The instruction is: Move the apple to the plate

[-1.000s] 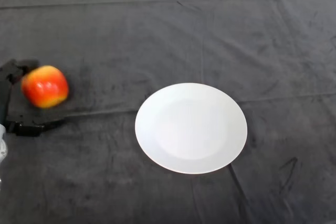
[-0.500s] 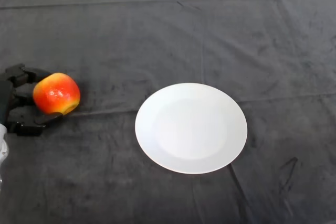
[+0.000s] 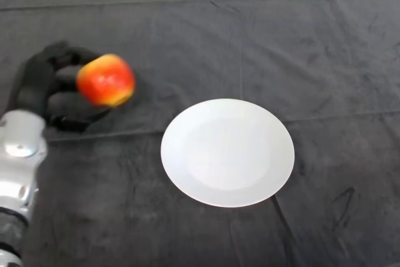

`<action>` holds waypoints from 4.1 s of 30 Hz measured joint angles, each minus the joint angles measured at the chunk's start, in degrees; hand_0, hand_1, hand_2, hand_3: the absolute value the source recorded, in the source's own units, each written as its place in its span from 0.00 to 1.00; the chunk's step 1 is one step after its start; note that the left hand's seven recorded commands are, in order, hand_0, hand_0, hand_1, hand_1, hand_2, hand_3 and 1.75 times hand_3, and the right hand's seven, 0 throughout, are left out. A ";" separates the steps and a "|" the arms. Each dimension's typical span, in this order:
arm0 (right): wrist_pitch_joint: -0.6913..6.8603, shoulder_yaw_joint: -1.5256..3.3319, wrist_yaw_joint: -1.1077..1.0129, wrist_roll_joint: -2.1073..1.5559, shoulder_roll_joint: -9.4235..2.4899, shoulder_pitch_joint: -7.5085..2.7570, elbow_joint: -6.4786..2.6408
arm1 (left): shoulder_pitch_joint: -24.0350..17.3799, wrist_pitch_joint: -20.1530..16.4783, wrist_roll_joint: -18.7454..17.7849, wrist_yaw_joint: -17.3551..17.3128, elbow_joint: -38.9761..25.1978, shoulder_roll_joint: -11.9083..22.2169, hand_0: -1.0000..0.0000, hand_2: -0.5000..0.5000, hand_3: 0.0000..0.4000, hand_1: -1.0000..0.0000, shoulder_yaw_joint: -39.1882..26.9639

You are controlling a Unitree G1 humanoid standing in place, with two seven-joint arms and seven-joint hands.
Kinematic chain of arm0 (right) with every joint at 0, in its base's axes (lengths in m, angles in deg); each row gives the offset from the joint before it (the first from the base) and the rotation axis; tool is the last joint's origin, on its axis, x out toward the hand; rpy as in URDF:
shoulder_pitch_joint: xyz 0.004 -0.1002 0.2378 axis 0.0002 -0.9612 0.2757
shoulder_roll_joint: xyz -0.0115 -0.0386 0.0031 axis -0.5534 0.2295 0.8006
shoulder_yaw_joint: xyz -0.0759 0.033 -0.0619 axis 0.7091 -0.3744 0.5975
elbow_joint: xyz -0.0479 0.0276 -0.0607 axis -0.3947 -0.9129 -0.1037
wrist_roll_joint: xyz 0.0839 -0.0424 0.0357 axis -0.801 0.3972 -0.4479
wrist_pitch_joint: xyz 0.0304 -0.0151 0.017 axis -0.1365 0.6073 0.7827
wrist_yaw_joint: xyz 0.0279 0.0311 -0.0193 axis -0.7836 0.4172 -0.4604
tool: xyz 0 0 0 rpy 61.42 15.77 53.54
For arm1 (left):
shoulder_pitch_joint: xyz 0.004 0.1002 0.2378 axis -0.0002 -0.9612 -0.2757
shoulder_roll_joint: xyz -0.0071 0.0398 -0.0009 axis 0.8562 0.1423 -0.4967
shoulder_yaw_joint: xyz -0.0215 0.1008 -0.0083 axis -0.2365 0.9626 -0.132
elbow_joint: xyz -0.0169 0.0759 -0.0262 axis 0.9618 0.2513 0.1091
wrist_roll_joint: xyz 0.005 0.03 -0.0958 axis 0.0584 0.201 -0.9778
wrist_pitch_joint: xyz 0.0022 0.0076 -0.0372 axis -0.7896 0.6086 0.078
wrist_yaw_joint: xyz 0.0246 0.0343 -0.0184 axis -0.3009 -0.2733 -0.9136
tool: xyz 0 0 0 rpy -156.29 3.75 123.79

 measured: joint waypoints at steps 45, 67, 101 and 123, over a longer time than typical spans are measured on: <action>0.19 -0.03 -0.01 0.02 0.05 -0.10 0.79 | -5.21 -2.67 13.25 -0.90 -9.51 -0.62 0.27 0.25 0.73 0.78 21.56; 0.19 -0.04 -0.01 0.02 0.05 -0.10 0.81 | -5.17 -2.64 12.01 -3.57 -9.61 1.50 1.00 0.50 0.00 1.00 20.15; 0.26 -0.05 -0.02 0.02 0.04 -0.11 0.89 | -5.50 3.93 -8.00 3.92 -9.69 5.39 1.00 0.50 0.00 1.00 -14.84; 0.32 -0.04 -0.03 0.03 -0.02 -0.24 0.89 | -5.94 10.89 -18.06 4.57 -6.40 11.84 1.00 0.50 0.00 1.00 -37.79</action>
